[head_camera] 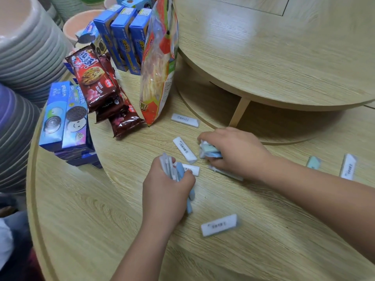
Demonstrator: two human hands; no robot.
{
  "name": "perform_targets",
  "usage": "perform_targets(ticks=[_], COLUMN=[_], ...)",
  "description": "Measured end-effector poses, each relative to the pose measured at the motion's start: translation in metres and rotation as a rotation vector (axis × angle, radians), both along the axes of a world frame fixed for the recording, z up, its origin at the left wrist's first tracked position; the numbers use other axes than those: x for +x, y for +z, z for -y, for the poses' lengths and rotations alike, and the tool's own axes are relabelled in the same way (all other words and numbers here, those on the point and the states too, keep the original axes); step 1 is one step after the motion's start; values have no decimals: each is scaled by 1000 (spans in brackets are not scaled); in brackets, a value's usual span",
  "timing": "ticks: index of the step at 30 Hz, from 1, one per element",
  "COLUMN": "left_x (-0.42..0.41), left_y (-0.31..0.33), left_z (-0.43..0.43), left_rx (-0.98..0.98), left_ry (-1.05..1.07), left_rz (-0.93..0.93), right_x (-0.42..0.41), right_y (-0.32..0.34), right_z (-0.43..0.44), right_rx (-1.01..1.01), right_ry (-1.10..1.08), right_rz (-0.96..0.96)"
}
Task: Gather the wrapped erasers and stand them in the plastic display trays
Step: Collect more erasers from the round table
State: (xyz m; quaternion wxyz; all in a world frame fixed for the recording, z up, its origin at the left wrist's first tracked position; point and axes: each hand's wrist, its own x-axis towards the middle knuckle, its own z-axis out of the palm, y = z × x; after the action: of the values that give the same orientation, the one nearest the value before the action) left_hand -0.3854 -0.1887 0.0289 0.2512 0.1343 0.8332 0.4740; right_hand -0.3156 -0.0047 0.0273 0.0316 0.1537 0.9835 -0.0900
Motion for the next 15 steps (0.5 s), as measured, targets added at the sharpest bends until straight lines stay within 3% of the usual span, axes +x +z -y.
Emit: perform_targets(ticks=[9, 13, 15], left_x=[-3, 1, 4], left_y=[4, 13, 20], left_z=[-3, 0, -5], left_rx=[-13, 35, 65], left_ry=[-18, -2, -4], left_rz=[23, 6, -5], right_x=[-4, 18, 32], right_y=[9, 19, 22], right_z=[1, 0, 0], right_rx=[24, -145, -206], right_ry=[65, -127, -197], right_rz=[87, -157, -189])
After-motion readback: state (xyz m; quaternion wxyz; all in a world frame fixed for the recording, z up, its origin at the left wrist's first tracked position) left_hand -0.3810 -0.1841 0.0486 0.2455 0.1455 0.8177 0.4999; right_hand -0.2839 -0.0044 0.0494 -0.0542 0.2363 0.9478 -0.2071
